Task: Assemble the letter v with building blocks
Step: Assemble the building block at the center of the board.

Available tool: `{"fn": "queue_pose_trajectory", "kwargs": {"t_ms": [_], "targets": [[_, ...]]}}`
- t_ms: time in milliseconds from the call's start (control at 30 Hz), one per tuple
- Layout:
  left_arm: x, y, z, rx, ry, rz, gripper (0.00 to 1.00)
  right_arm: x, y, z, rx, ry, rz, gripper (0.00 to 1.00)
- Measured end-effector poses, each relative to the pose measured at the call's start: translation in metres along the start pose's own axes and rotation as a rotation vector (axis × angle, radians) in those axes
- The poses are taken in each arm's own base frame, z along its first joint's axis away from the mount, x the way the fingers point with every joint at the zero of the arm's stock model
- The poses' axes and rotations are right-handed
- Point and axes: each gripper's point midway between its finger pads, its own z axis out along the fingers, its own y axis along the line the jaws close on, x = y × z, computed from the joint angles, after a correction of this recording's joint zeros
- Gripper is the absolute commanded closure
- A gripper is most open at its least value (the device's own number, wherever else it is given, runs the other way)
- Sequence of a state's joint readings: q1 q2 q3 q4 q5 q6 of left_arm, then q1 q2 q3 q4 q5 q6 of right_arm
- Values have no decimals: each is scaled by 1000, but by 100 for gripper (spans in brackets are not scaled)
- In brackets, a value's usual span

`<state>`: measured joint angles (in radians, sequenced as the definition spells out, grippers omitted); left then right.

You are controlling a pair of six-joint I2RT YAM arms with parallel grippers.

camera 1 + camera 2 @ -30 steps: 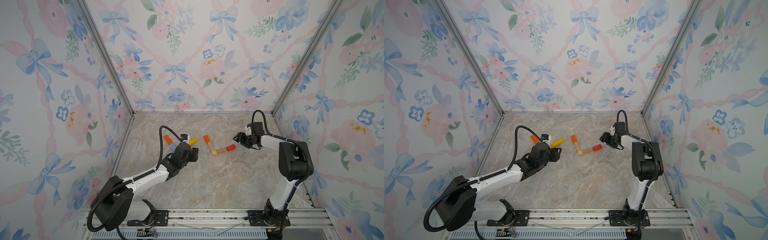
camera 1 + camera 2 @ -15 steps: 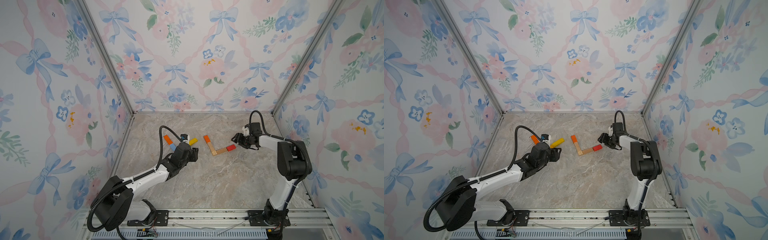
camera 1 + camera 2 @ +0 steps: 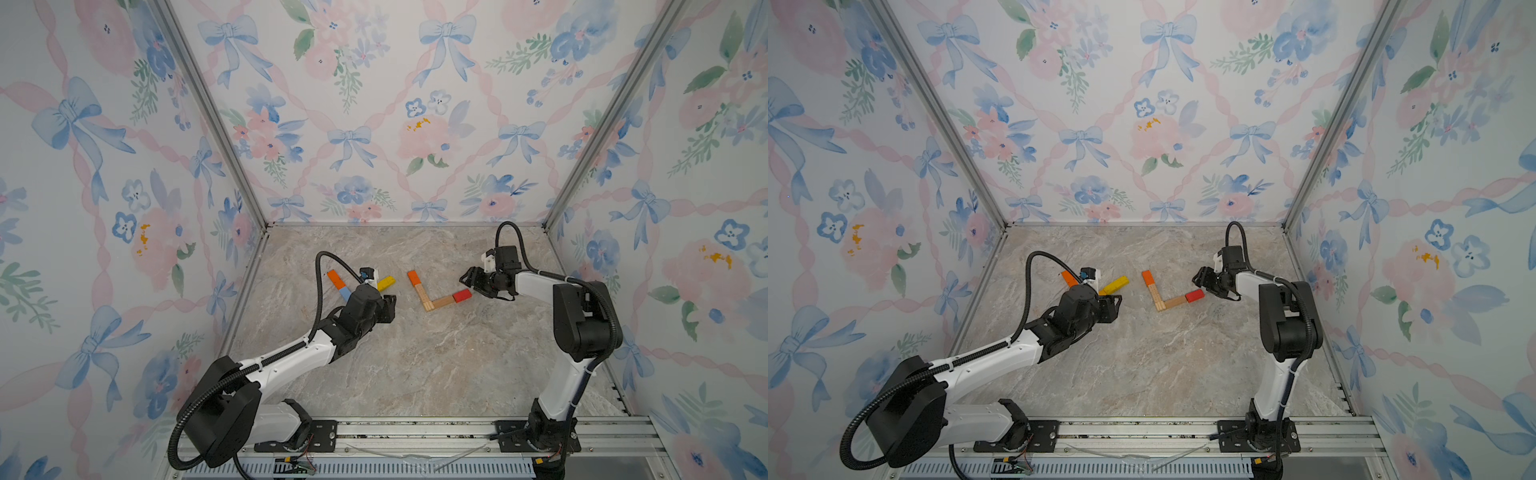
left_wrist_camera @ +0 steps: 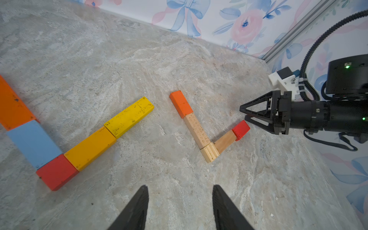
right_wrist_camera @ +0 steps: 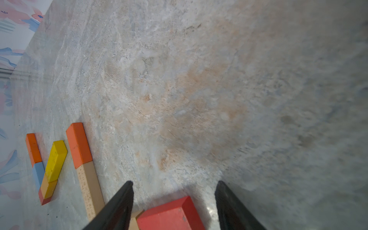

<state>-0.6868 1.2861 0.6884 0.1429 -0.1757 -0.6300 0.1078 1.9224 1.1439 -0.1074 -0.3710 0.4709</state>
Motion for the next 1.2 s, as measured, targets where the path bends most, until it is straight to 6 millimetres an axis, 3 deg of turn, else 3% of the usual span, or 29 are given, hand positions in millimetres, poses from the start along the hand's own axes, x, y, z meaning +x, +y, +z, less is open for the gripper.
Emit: {"fn": "queue_pose_trajectory", "kwargs": {"t_ms": [1200], "targets": [[7, 5, 0, -19, 30, 4, 46, 16, 0, -4, 6, 18, -4, 46]]}}
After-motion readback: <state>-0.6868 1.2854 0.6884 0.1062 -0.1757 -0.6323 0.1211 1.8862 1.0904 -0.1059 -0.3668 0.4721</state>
